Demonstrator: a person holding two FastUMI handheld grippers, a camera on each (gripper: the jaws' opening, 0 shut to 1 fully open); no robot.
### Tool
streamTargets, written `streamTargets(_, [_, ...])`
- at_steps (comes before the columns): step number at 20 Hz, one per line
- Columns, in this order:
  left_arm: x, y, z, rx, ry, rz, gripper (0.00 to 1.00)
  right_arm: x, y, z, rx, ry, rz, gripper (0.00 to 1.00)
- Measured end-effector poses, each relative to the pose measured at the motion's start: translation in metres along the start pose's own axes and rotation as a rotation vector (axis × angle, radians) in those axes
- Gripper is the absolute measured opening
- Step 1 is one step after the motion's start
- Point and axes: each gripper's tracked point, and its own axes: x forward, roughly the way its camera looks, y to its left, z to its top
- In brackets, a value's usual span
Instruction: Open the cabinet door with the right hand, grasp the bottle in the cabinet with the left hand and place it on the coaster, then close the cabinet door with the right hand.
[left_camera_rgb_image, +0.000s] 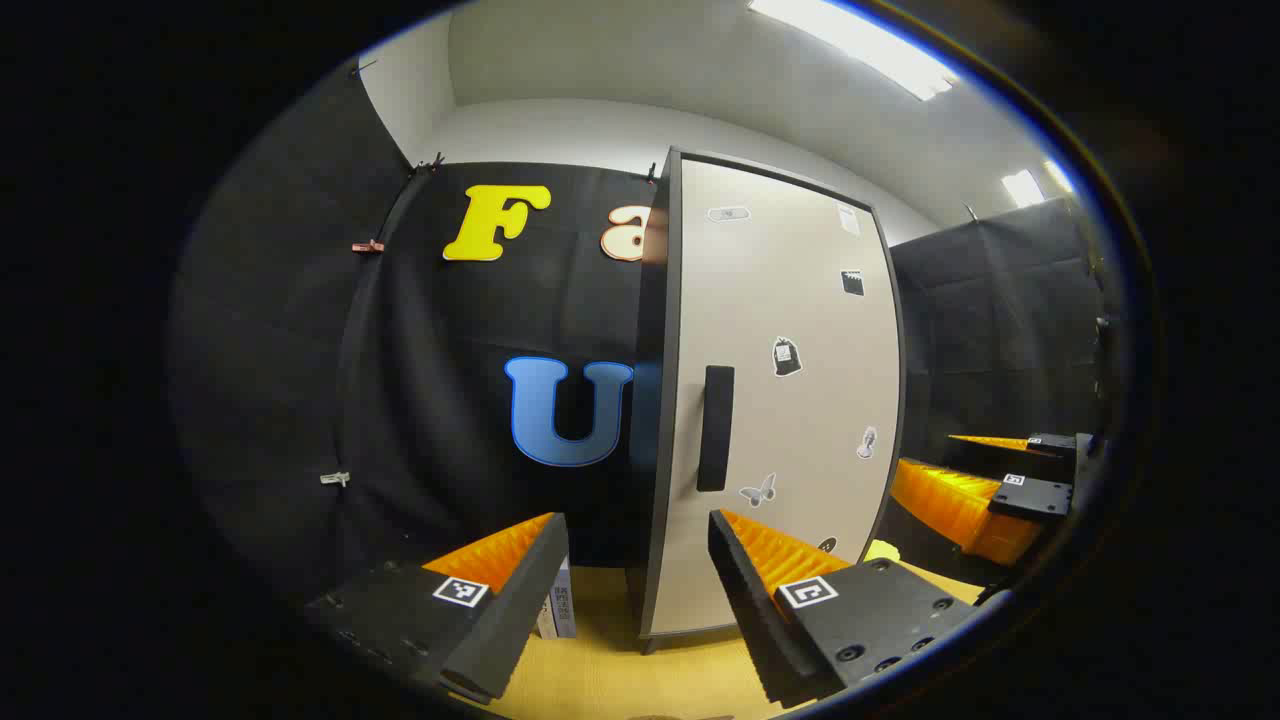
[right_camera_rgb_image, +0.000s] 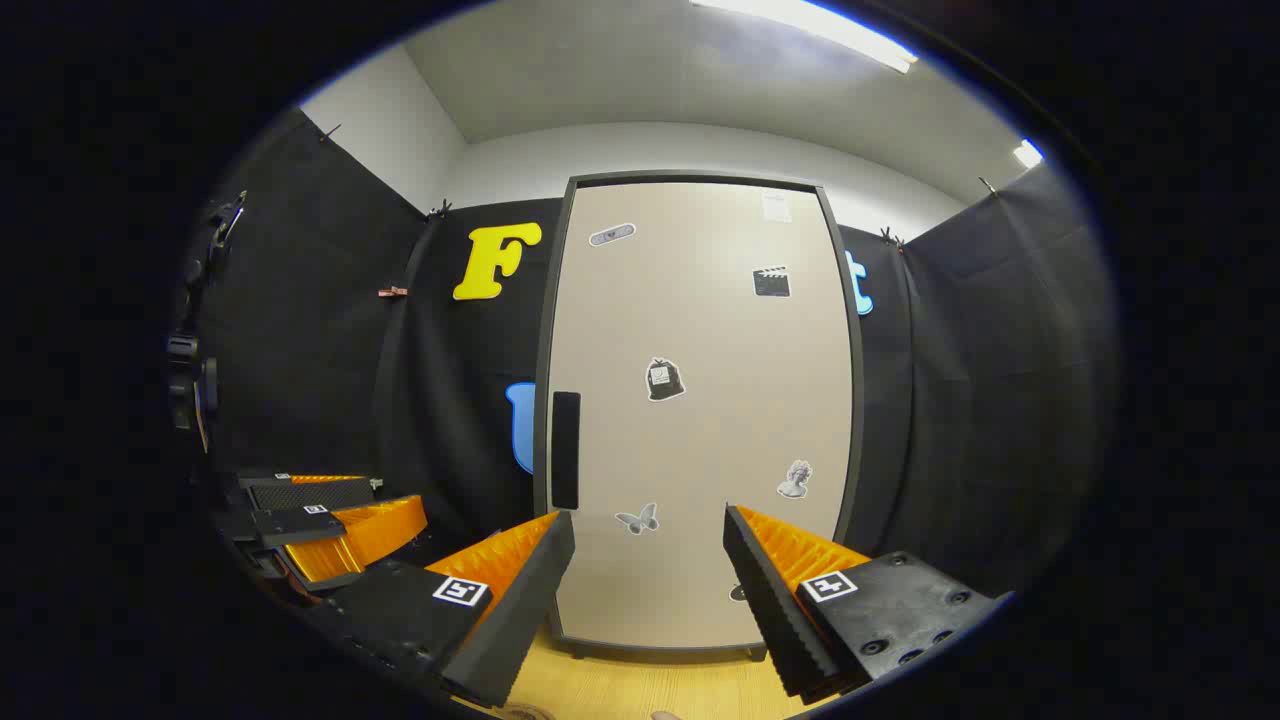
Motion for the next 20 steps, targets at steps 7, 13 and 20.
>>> streamTargets(7, [-0.003,0.002,0.007,-0.007,-0.027,0.002,0.90,0.002,0.007,0.000,-0.003,0.004,0.016,0.97])
streamTargets(13, [-0.005,0.005,0.004,-0.006,-0.020,0.015,0.91,-0.002,0.011,-0.004,-0.014,0.020,0.023,0.97])
streamTargets(20, [-0.006,0.011,0.001,0.001,-0.011,0.022,0.91,0.004,0.015,-0.005,-0.006,0.023,0.032,0.97])
